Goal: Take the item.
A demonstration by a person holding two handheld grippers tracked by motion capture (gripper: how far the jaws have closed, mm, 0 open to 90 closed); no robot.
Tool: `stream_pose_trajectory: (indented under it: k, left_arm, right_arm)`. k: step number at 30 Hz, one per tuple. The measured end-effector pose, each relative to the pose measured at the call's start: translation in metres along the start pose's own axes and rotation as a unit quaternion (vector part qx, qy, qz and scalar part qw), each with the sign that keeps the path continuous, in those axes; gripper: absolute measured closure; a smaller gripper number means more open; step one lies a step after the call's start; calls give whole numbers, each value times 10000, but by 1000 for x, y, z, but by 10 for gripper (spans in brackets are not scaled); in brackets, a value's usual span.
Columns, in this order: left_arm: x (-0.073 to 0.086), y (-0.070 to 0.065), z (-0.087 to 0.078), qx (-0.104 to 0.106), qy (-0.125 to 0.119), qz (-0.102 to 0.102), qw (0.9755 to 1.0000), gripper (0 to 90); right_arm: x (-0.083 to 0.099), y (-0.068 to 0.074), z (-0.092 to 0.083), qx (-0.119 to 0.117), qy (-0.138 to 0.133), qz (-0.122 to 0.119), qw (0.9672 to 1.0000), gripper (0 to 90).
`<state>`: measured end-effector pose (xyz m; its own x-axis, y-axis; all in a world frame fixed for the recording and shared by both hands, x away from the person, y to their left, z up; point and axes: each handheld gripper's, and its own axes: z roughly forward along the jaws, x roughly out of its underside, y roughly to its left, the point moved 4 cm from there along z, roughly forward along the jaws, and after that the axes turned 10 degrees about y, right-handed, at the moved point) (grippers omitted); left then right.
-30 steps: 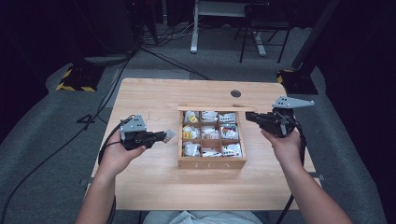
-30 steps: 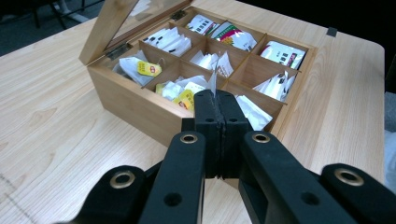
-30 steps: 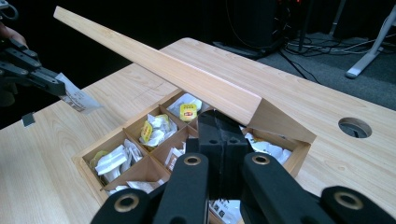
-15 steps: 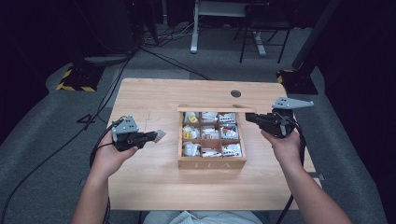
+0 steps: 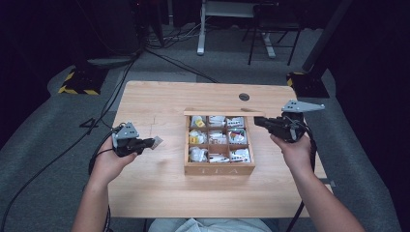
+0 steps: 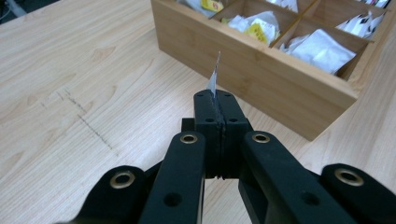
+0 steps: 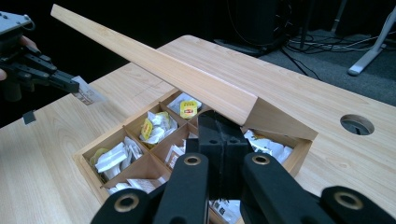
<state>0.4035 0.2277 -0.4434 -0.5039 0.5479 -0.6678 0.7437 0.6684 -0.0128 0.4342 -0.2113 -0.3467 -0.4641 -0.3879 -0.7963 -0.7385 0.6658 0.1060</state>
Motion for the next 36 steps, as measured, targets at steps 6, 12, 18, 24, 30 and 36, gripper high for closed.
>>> stream_pose_trajectory:
  k: [6,12,18,24,30,36]
  left_arm:
    - [9,9,4,-41,12,-173,9998,892]
    - [17,17,10,-134,159,-212,9996,893]
    - [24,18,18,-128,353,-339,9987,892]
    - [27,20,21,-243,474,-290,9982,892]
    - [29,21,23,-446,663,-260,9965,889]
    - [31,21,27,-353,680,-299,9966,886]
  right_arm:
    - [0,0,0,4,4,3,10000,900]
    - [0,0,0,6,20,9,10000,900]
    - [1,0,1,-9,18,18,10000,900]
    - [1,0,1,-13,14,17,10000,900]
    - [2,0,1,-11,25,19,10000,900]
    - [2,0,1,-21,22,35,10000,900]
